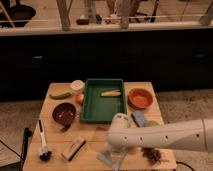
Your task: Place towel in purple bowl
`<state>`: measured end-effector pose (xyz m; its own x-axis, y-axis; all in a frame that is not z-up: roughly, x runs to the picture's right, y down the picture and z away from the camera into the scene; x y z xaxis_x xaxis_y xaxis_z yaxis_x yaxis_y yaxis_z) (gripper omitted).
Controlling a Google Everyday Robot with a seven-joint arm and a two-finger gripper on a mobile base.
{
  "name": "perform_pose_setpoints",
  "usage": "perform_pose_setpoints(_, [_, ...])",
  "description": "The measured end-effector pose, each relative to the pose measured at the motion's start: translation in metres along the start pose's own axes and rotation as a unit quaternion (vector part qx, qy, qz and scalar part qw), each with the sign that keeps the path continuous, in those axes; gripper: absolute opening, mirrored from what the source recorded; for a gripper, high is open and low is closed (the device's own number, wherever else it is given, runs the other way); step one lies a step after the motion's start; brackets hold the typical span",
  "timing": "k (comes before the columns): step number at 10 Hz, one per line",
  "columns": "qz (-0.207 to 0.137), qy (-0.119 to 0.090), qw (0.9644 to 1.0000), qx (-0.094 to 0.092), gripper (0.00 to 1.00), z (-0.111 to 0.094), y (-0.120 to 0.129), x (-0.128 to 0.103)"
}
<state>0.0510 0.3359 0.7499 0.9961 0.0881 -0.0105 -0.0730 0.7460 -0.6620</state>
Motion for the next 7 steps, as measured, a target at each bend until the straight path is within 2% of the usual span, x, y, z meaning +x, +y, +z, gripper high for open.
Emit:
perform_pose_setpoints(4, [-0.003,-0.007,1.0000,-0.005,0.02,0.0024,0.0013,-0.0001])
perform_pose_setpoints(7, [-0.009,-0.004,0.9999,-0.006,0.00,0.0005,-0.0006,-0.0003])
